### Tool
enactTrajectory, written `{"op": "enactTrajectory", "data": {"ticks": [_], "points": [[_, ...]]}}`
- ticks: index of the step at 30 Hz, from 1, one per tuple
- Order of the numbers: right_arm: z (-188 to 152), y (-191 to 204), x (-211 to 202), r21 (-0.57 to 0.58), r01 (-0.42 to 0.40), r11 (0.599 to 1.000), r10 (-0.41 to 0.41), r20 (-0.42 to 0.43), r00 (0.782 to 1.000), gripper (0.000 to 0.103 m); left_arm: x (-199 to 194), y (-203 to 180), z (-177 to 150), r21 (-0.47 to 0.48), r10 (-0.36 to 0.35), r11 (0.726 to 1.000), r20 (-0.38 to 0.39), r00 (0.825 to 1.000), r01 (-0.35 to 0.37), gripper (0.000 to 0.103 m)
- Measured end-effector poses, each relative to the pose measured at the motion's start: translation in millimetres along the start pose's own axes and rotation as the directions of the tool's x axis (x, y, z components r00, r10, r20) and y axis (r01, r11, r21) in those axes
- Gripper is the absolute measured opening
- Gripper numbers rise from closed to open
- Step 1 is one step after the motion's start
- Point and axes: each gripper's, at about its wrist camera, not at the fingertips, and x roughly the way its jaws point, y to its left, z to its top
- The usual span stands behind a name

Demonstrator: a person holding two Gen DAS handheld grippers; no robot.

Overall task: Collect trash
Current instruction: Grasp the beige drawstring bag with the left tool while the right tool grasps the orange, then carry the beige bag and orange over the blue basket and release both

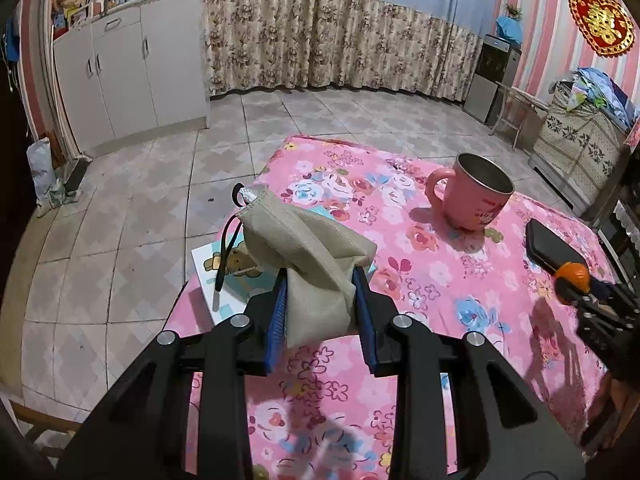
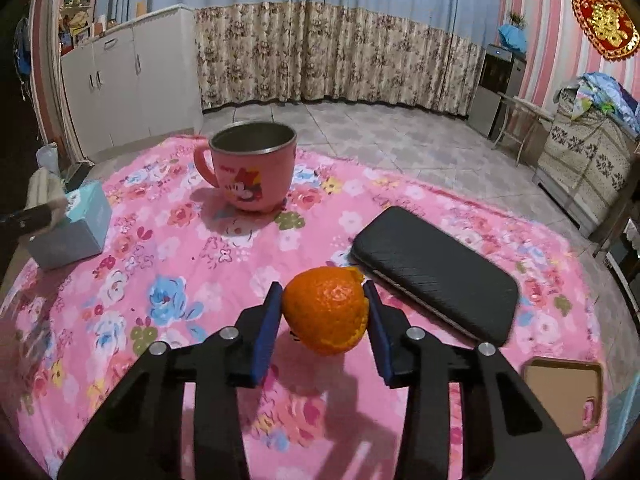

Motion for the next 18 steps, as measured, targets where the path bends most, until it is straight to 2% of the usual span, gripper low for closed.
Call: {"op": "enactTrajectory", "data": {"ticks": [6,12,18], "points": [[-2,-28,-46,0.025,0.026,0.999,-0.028,0.068,0.997,0.041,-15,-19,3,0.049,-0.002,0.999,0.042,0.999,-0.001,0.03],[-13,-69,-95,0.063,0.087,0.994,-0.093,0.111,0.99,0.041,-34,-48,3,0.107,-0.048,0.993,0.07,0.996,0.041,0.03],[-35,-113,-133,0.095,0.152,0.984,-0.162,0.104,0.981,0.041,-53,-89,-3,0.172,-0.123,0.979,0.085,0.989,0.107,0.03]]}}
